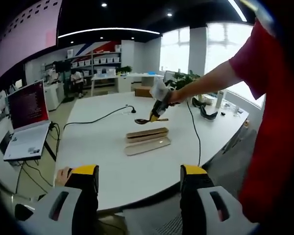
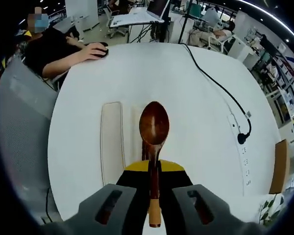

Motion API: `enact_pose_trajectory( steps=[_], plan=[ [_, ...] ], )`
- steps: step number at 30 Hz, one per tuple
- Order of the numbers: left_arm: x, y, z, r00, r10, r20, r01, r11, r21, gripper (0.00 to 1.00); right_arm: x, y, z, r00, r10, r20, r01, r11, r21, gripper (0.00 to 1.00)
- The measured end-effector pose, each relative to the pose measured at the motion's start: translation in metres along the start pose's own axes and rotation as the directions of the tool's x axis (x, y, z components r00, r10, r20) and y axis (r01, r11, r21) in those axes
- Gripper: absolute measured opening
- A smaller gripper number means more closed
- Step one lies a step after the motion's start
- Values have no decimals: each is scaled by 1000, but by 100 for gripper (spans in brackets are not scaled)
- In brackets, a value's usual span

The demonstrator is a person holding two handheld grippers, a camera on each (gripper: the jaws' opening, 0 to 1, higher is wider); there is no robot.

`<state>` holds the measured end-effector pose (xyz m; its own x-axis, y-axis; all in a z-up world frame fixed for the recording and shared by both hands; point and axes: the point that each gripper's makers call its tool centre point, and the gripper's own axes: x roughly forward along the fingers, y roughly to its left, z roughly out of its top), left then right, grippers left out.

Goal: Arrange the utensils inside the cutlery case until each visible utensil rests in its matching compartment.

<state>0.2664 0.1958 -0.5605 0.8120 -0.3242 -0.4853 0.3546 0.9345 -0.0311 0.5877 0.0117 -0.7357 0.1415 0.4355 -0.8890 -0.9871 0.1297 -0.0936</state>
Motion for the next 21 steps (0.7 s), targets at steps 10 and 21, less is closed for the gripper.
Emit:
enact_pose_trajectory(
  steps=[10, 21],
  plan=[
    [-9, 9, 2, 999, 35, 20, -34, 999, -17, 71, 37, 4, 7, 999, 27, -23, -27, 1000, 2, 2],
    [-21, 21, -15, 997, 82, -15, -83, 995, -52, 71, 68, 14, 5, 996, 56, -76, -57, 998, -10, 2]
  ],
)
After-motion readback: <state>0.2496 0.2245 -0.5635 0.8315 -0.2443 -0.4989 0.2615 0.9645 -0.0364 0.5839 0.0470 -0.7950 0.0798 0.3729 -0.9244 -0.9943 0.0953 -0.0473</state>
